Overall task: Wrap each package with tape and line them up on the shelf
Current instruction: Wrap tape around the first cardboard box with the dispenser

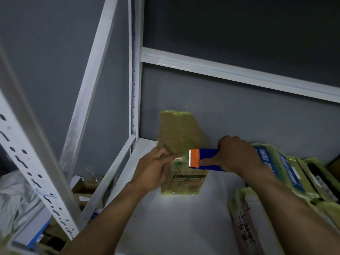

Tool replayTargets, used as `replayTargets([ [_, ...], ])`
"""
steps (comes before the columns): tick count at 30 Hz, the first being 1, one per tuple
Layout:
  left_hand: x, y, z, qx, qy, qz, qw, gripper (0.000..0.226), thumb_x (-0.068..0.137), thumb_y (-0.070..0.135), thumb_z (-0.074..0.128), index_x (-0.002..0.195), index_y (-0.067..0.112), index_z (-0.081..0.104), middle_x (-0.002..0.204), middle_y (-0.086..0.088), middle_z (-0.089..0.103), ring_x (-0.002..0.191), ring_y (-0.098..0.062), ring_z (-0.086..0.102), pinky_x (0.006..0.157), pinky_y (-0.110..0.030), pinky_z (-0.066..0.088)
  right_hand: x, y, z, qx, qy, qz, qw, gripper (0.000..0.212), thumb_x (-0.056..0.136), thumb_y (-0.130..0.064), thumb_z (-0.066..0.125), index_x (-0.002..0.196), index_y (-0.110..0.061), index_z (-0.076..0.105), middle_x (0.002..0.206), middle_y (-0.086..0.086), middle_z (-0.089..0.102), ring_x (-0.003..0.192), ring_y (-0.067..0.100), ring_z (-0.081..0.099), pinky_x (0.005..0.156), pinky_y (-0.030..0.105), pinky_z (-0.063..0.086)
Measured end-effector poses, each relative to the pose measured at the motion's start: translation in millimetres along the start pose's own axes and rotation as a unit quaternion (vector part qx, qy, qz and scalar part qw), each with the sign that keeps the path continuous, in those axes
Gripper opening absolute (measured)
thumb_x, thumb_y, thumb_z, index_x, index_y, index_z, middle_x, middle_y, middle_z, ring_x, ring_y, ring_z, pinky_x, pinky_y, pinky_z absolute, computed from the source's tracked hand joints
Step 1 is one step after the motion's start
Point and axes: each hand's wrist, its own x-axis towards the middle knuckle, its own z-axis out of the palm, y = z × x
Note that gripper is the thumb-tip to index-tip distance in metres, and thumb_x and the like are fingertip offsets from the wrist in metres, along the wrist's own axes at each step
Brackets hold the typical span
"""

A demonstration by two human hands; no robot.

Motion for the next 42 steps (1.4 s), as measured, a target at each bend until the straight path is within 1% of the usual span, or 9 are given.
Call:
replayTargets([
  [4,6.9,-2.8,0.0,0.008,0.014,-0.002,1.0,0.03,0.089,0.045,0.07,0.117,0.036,0.073,0.135,0.022,0.056,0.127,-0.006,0.05,0.095,-0.021,0.047,5.4,1.1,3.2,-0.006,-0.011,0.0,1.0,0.093,0.034,-0.1,0.066,0.085,-0.022,0.057,0.08,-0.006,0.058,0.07,0.011,0.055,0.059,0.029,0.047],
  [7,19.0,-0.4,0.2,-0.008,-0.001,-0.011,1.0,0.04,0.09,0.064,0.061,0.106,0.03,0.076,0.122,0.019,0.066,0.118,-0.004,0.056,0.094,-0.026,0.052,6.8,0.3,4.3,-0.014,-0.012,-0.001,1.0,0.091,0.037,-0.099,0.067,0.084,-0.022,0.056,0.081,-0.005,0.058,0.072,0.013,0.057,0.064,0.031,0.05],
  [12,21.7,0.8,4.4,-0.035,-0.023,-0.008,0.999,0.025,0.093,0.046,0.068,0.102,0.023,0.075,0.1,0.01,0.073,0.09,-0.013,0.066,0.082,-0.037,0.055,5.9,3.0,7.5,-0.016,-0.009,0.0,1.0,0.093,0.036,-0.101,0.063,0.084,-0.022,0.055,0.082,-0.006,0.056,0.07,0.011,0.053,0.06,0.03,0.044],
  [15,16.7,-0.9,4.9,-0.021,0.001,0.012,1.0,0.036,0.087,0.046,0.073,0.118,0.028,0.075,0.103,0.012,0.072,0.09,-0.011,0.064,0.078,-0.028,0.053,5.7,3.0,10.8,-0.016,-0.003,-0.001,1.0,0.094,0.035,-0.103,0.062,0.085,-0.023,0.053,0.082,-0.007,0.053,0.069,0.01,0.05,0.06,0.03,0.043],
  [17,16.1,-1.8,5.4,-0.023,0.016,0.023,0.999,0.034,0.086,0.042,0.073,0.118,0.03,0.076,0.105,0.014,0.072,0.09,-0.009,0.063,0.076,-0.023,0.05,6.6,1.2,11.6,-0.023,-0.003,-0.001,1.0,0.092,0.037,-0.102,0.063,0.084,-0.024,0.051,0.082,-0.008,0.051,0.069,0.009,0.049,0.058,0.029,0.041],
  [22,15.1,-0.8,9.4,-0.023,0.035,0.003,0.999,0.023,0.095,0.04,0.067,0.113,0.031,0.077,0.108,0.015,0.073,0.093,-0.013,0.067,0.075,-0.033,0.058,2.0,0.1,14.9,-0.006,0.008,0.006,1.0,0.081,0.044,-0.098,0.068,0.078,-0.027,0.047,0.077,-0.01,0.049,0.069,0.01,0.051,0.055,0.027,0.038],
  [26,13.2,-0.6,6.8,-0.027,0.044,-0.006,0.999,0.027,0.098,0.047,0.057,0.112,0.035,0.076,0.109,0.02,0.071,0.095,-0.009,0.066,0.075,-0.032,0.058,-4.0,8.7,13.6,0.046,0.001,0.004,0.999,0.08,0.044,-0.094,0.072,0.081,-0.025,0.055,0.079,-0.009,0.057,0.072,0.009,0.058,0.057,0.026,0.043],
  [35,3.1,2.8,-5.5,-0.038,0.005,-0.024,0.999,0.024,0.101,0.048,0.052,0.12,0.042,0.066,0.119,0.027,0.064,0.104,-0.005,0.064,0.08,-0.036,0.057,-17.8,19.9,-0.7,0.057,-0.017,0.005,0.998,0.095,0.028,-0.101,0.063,0.085,-0.026,0.059,0.081,-0.008,0.063,0.073,0.009,0.062,0.064,0.03,0.055],
  [42,-3.2,7.7,-22.0,-0.031,-0.063,0.0,0.998,0.025,0.106,0.046,0.041,0.126,0.045,0.055,0.112,0.022,0.058,0.104,-0.009,0.056,0.075,-0.041,0.055,-24.6,4.7,3.9,0.016,-0.03,0.01,0.999,0.085,0.044,-0.095,0.072,0.086,-0.025,0.052,0.085,-0.007,0.058,0.08,0.014,0.062,0.065,0.03,0.051],
])
